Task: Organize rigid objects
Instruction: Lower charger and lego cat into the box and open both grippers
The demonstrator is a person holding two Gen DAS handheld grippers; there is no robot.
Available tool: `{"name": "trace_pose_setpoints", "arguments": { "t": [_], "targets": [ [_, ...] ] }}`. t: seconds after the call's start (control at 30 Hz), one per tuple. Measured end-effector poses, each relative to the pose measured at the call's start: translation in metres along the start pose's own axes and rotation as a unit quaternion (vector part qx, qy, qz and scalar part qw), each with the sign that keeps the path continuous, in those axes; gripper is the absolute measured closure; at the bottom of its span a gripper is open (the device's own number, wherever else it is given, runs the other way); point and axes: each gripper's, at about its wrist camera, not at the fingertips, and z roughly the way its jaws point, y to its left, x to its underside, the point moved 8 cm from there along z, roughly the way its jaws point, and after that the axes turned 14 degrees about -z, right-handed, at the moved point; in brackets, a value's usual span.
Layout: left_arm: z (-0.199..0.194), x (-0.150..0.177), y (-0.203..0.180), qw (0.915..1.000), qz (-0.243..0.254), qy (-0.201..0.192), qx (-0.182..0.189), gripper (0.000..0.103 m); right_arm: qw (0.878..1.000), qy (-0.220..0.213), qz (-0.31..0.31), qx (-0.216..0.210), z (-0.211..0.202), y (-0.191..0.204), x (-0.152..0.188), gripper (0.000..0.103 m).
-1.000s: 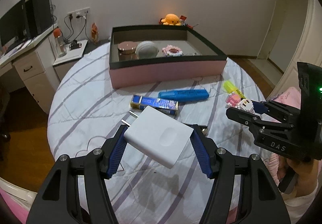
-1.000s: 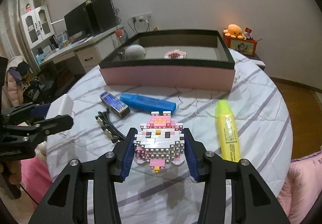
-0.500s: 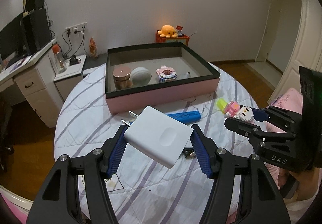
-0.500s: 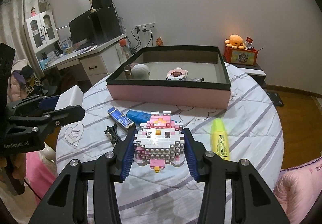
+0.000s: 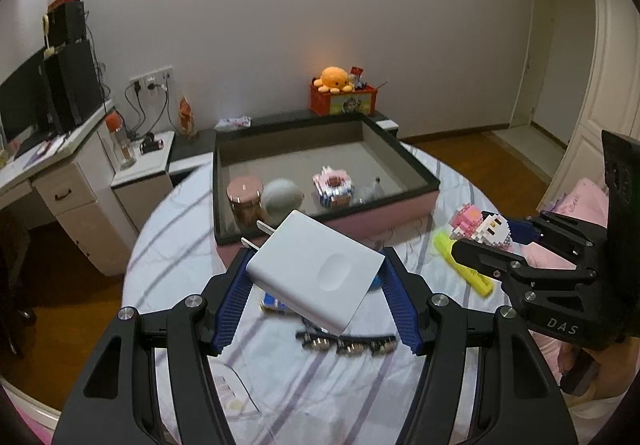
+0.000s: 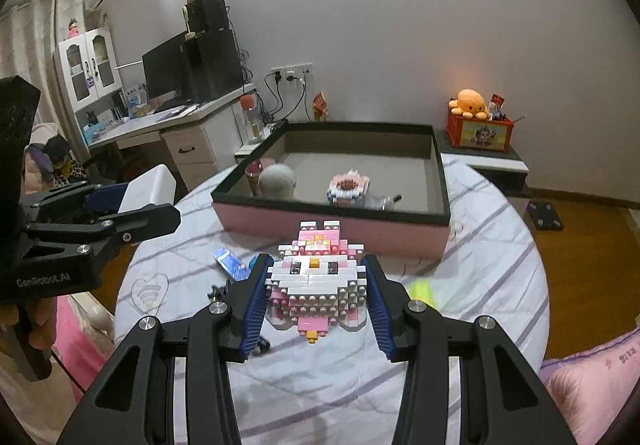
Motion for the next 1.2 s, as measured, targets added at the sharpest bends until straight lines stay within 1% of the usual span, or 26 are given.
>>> {"name": "trace_pose_setpoints", "arguments": {
  "t": [0.2, 0.3, 0.43, 0.53, 0.63, 0.7, 0.77, 0.97, 1.07, 1.2],
  "targets": [
    [0.007, -0.039, -0.007, 0.9998, 0.009, -0.014, 0.012, 0.039, 1.000, -0.015, -0.014, -0.004, 0.004, -0.012, -0.035, 0.057],
    [0.020, -0.060, -0.007, 0.9997, 0.014, -0.016, 0.007, 0.039, 1.000, -0.016, -0.023, -0.001, 0.014, -0.021, -0.052, 0.057],
    [0.045, -0.084, -0.004, 0.9998, 0.016, -0.007, 0.004, 0.039, 0.999, -0.003, -0.033, 0.004, 0.035, -0.033, -0.069, 0.057],
    [0.073, -0.096, -0.001, 0.9998, 0.015, 0.012, 0.004, 0.039, 0.999, 0.014, -0.040, 0.002, 0.061, -0.042, -0.078, 0.057],
    [0.105, -0.102, 0.003, 0.9992, 0.017, 0.035, -0.005, 0.039, 0.998, 0.035, -0.047, 0.002, 0.088, -0.048, -0.083, 0.057],
    [0.125, -0.104, 0.004, 0.9985, 0.013, 0.053, 0.002, 0.039, 0.998, 0.048, -0.048, 0.000, 0.103, -0.052, -0.085, 0.057],
    [0.146, -0.106, 0.006, 0.9975, 0.015, 0.069, -0.002, 0.039, 0.997, 0.064, -0.049, 0.003, 0.122, -0.059, -0.085, 0.057],
    [0.197, -0.097, 0.012, 0.9928, 0.024, 0.117, -0.011, 0.039, 0.991, 0.122, -0.052, 0.007, 0.171, -0.078, -0.075, 0.057],
    [0.215, -0.090, 0.015, 0.9903, 0.025, 0.135, -0.019, 0.039, 0.988, 0.148, -0.050, 0.008, 0.189, -0.085, -0.066, 0.057],
    [0.229, -0.083, 0.017, 0.9880, 0.026, 0.150, -0.026, 0.039, 0.983, 0.175, -0.050, 0.009, 0.203, -0.091, -0.055, 0.057]
  ]
}}
